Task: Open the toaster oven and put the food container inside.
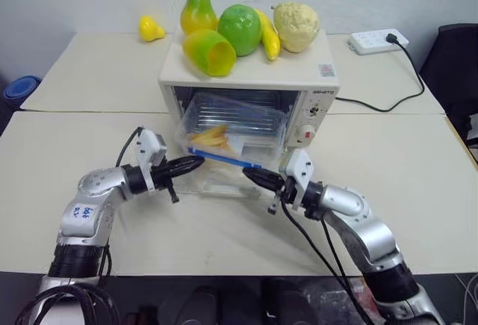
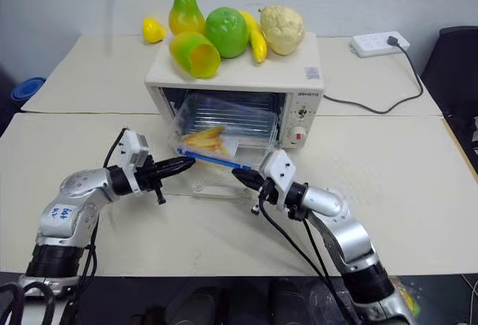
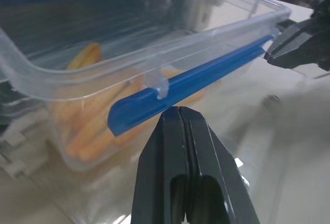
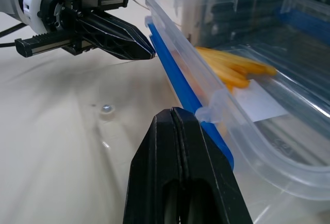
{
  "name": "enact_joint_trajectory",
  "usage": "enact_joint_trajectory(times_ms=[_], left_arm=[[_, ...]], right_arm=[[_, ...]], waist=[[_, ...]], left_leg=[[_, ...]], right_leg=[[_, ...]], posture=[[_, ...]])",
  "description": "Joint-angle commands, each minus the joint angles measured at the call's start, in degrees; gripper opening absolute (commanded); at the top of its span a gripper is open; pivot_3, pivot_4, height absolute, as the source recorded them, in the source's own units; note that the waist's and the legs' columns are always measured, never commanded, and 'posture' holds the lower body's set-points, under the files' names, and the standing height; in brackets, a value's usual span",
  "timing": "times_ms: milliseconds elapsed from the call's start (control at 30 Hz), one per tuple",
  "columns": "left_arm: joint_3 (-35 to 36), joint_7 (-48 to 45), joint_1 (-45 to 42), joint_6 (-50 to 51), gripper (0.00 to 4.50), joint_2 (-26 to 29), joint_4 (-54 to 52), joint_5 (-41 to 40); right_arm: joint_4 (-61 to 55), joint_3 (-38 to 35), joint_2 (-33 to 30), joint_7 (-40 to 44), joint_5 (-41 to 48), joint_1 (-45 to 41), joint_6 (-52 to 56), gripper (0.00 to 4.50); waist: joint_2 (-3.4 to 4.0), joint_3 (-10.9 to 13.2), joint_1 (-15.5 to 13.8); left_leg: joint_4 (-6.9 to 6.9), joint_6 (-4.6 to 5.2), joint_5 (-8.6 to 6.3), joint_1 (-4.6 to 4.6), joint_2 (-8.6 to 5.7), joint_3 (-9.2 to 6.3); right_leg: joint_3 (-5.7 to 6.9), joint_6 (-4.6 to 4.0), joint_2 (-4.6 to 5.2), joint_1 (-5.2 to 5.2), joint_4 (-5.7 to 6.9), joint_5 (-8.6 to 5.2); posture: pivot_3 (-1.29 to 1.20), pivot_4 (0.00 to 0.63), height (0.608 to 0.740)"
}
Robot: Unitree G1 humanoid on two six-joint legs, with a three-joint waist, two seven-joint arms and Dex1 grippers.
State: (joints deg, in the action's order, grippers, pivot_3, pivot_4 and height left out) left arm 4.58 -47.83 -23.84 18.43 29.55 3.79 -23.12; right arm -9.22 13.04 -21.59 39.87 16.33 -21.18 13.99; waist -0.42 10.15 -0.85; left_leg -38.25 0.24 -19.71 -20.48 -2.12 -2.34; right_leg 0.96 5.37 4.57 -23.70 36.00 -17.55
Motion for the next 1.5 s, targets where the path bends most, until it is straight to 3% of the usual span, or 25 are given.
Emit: enact_joint_trajectory(times_ms=[33, 233, 433, 533, 633, 800, 967, 1267, 1500], left_arm=[[1.07, 6.37, -5.32, -3.16, 0.00, -5.03, 5.05, 1.44], [-0.70, 8.92, -8.66, -6.99, 0.00, -8.85, 10.47, 4.96], [0.69, 6.65, -6.71, -6.19, 0.00, -7.17, 7.95, 3.36], [3.23, -2.00, -1.22, -2.01, 0.57, 0.08, 1.71, -1.62], [7.98, -9.32, 4.33, -0.44, 1.44, 8.04, -2.76, -6.42], [13.84, -23.95, 11.59, -0.93, 3.01, 19.45, -2.17, -10.46], [16.01, -29.31, 14.89, -2.61, 4.47, 21.60, -0.29, -11.33], [19.34, -22.42, 17.74, 2.75, 4.47, 16.69, -8.98, -17.69], [25.10, -12.10, 20.01, 6.68, 4.47, 13.02, -16.33, -22.48]], right_arm=[[9.47, -3.43, 3.11, -4.93, -3.83, -8.69, -4.96, 0.02], [17.20, -3.81, 7.75, -8.88, -7.48, -13.95, -8.87, 0.02], [9.08, -4.43, 7.88, -4.85, -2.23, -9.31, -4.02, 0.02], [-1.43, -6.82, 1.41, 1.14, 2.87, -0.71, -0.21, 0.00], [-4.65, -12.30, -5.96, 6.12, 6.29, 6.50, -0.56, 0.00], [4.00, -16.34, -16.29, 15.64, 3.04, 13.32, -10.22, 0.00], [15.08, -14.17, -16.44, 20.71, 0.84, 11.70, -17.06, 0.00], [22.40, -9.18, -5.09, 21.71, 0.42, 3.06, -22.34, 0.00], [12.11, -16.05, -0.12, 16.27, 13.15, 0.59, -11.71, 0.00]], waist=[[-0.01, 0.00, 0.26], [-0.02, -0.02, 1.20], [-0.02, -0.02, 1.16], [-0.01, -0.03, 1.22], [0.01, 0.00, 1.23], [0.04, 0.02, 1.03], [0.08, 0.04, 1.06], [0.08, 0.04, 1.62], [0.12, 0.06, 1.43]], left_leg=[[-0.14, 0.04, 0.02, -0.08, -0.07, 0.00], [-0.06, -0.02, 0.04, -0.12, 0.00, -0.08], [-0.08, -0.02, 0.04, -0.15, -0.01, -0.09], [-0.01, -0.02, 0.03, -0.19, 0.02, -0.12], [0.10, -0.02, 0.00, -0.19, 0.02, -0.19], [0.08, 0.02, -0.01, 0.15, 0.01, -0.15], [0.17, 0.05, -0.02, 0.25, 0.02, -0.14], [0.14, 0.00, -0.02, 0.15, 0.09, -0.13], [0.14, -0.02, -0.03, 0.10, 0.09, -0.15]], right_leg=[[0.05, 0.04, 0.02, -0.02, -0.02, 0.02], [0.09, 0.05, 0.00, -0.05, 0.11, 0.03], [0.10, 0.06, 0.02, -0.05, 0.09, 0.03], [0.08, 0.05, 0.01, -0.07, 0.03, 0.03], [0.05, 0.05, 0.01, -0.07, -0.07, 0.03], [0.00, 0.02, 0.07, 0.26, -0.25, 0.01], [-0.05, -0.04, 0.10, 0.27, -0.17, -0.02], [-0.04, -0.04, 0.05, 0.12, -0.11, -0.02], [-0.04, -0.04, 0.05, 0.11, -0.11, -0.02]], posture=[[0.00, 0.150, 0.740], [0.00, 0.150, 0.740], [0.00, 0.150, 0.740], [0.00, 0.150, 0.740], [0.00, 0.150, 0.740], [0.00, 0.150, 0.740], [0.00, 0.150, 0.740], [0.00, 0.150, 0.740], [0.00, 0.150, 0.740]])
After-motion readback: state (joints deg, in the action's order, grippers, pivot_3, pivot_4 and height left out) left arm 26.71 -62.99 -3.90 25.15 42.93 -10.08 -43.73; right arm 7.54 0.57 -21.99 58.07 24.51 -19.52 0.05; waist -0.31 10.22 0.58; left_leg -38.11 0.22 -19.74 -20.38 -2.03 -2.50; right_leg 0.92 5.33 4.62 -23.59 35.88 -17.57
